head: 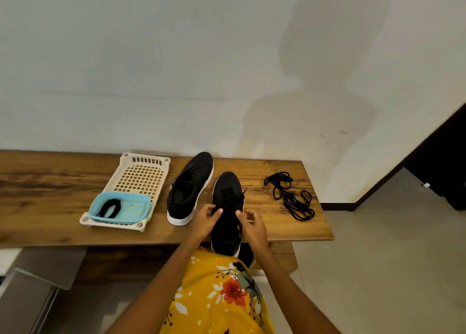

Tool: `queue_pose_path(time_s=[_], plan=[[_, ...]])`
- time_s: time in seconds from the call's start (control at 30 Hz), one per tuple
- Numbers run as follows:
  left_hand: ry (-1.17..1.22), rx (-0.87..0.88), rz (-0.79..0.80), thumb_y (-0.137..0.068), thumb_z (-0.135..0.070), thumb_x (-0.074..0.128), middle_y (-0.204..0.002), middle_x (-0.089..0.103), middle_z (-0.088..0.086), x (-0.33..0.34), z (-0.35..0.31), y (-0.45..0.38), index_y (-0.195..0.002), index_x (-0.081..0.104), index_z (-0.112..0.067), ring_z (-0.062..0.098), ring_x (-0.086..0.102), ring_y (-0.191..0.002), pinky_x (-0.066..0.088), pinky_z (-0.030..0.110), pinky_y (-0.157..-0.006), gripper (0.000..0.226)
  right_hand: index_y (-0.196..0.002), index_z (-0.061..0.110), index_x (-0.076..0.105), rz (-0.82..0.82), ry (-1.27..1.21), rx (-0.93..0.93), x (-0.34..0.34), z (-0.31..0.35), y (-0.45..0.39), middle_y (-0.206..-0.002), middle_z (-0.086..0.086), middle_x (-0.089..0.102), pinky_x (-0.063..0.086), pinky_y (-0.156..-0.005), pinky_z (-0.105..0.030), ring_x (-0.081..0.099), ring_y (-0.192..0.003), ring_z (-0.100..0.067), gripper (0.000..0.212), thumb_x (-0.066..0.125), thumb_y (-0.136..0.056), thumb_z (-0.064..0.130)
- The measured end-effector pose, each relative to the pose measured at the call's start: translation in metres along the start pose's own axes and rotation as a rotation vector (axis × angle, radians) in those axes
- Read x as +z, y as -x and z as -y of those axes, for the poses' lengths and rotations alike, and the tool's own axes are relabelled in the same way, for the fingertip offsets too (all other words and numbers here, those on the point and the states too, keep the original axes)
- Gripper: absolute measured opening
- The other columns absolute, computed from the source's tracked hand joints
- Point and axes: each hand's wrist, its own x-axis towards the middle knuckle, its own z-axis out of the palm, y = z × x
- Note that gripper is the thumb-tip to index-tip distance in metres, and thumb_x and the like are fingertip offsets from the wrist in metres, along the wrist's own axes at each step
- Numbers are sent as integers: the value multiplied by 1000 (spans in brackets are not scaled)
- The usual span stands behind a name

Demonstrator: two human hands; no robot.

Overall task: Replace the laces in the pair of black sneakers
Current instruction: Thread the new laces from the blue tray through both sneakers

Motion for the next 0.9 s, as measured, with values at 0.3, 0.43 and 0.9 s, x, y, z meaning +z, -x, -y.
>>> queue_pose_path(time_s=[0.3,0.43,0.9], plan=[[-237,-76,-11,-86,-12,62,-128,56,11,6,-15,19,-134,41,-10,29,59,-108,54,40,-82,52,-123,11,52,47,626,42,11,9,4,-114,-11,62,46,-75,-32,60,-103,-27,36,54,-92,28],[-116,-44,-47,-88,-9,59,-129,57,9,11,-23,4,-134,45,-10,26,58,-111,53,42,-86,48,-118,7,55,-48,647,-13,4,14,-12,-108,-14,65,43,-73,-32,61,-100,-29,28,46,-96,23],[-68,31,-89,-93,-12,55,-132,54,7,27,-43,-48,-131,49,-8,20,50,-123,38,19,-86,39,-127,14,50,-100,703,-43,8,25,-80,-117,-8,63,45,-75,-32,60,-105,-27,34,48,-96,30]])
